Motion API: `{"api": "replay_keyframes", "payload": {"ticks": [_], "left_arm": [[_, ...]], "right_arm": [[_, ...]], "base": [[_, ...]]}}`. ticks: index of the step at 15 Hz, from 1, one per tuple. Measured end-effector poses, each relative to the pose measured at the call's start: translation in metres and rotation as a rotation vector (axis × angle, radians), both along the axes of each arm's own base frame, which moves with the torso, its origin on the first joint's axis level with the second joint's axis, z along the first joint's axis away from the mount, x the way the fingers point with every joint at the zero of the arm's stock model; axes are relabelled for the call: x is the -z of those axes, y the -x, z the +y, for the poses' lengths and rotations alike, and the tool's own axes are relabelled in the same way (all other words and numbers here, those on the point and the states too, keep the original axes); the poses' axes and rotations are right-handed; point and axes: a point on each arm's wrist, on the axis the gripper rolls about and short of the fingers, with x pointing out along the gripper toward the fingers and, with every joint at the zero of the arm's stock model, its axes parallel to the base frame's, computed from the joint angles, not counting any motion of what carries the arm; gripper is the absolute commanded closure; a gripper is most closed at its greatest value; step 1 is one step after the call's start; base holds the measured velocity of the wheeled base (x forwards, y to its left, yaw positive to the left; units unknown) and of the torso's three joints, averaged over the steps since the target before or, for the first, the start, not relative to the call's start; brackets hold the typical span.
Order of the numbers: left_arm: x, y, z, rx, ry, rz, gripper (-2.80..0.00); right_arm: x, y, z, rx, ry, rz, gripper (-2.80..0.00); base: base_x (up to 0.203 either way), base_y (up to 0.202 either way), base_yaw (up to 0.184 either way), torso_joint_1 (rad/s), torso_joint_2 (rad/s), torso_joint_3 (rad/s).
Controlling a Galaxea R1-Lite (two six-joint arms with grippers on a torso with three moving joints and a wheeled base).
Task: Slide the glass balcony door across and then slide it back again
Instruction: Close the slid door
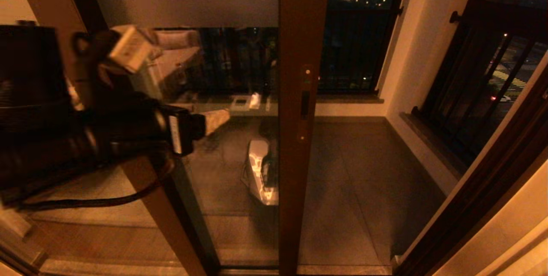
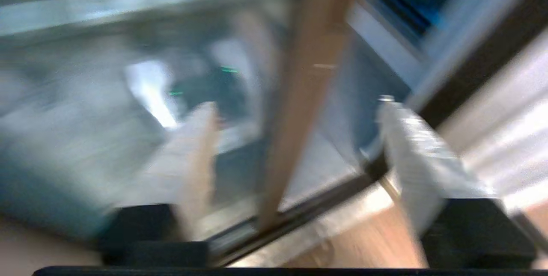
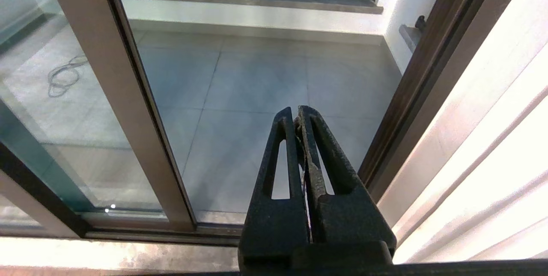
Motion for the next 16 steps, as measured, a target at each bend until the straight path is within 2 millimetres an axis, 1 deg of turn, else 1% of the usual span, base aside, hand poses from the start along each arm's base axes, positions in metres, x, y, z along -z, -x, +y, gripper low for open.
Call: {"api": "replay_keyframes", "payload": {"ticks": [2,3,5,7,9,11,12,14,16], "left_arm": [[-0.002,0.027,0.038,-0.099,0.022,-0.003,0.00],[-0.002,0.044,0.056,-0.149,0.027,-0.005,0.00],[-0.001,0.084,0.088,-0.266,0.027,-0.004,0.00],[0.005,0.130,0.111,-0.405,0.022,0.010,0.00],[0.012,0.176,0.121,-0.533,0.023,-0.006,0.00],[0.020,0.218,0.120,-0.631,0.027,-0.053,0.00],[0.025,0.232,0.118,-0.629,0.033,-0.081,0.00],[0.038,0.248,0.116,-0.627,0.067,-0.101,0.00],[0.044,0.253,0.116,-0.663,0.081,-0.119,0.00]], "right_arm": [[0.000,0.000,0.000,-0.001,0.000,0.000,0.00],[0.000,0.000,0.000,0.000,0.000,0.000,0.00],[0.000,0.000,0.000,0.000,0.000,0.000,0.00],[0.000,0.000,0.000,0.000,0.000,0.000,0.00],[0.000,0.000,0.000,0.000,0.000,0.000,0.00],[0.000,0.000,0.000,0.000,0.000,0.000,0.00],[0.000,0.000,0.000,0.000,0.000,0.000,0.00],[0.000,0.000,0.000,0.000,0.000,0.000,0.00],[0.000,0.000,0.000,0.000,0.000,0.000,0.00]], "base": [[0.000,0.000,0.000,0.000,0.00,0.000],[0.000,0.000,0.000,0.000,0.00,0.000],[0.000,0.000,0.000,0.000,0.00,0.000],[0.000,0.000,0.000,0.000,0.00,0.000],[0.000,0.000,0.000,0.000,0.00,0.000],[0.000,0.000,0.000,0.000,0.00,0.000],[0.000,0.000,0.000,0.000,0.00,0.000],[0.000,0.000,0.000,0.000,0.00,0.000],[0.000,0.000,0.000,0.000,0.00,0.000]]}}
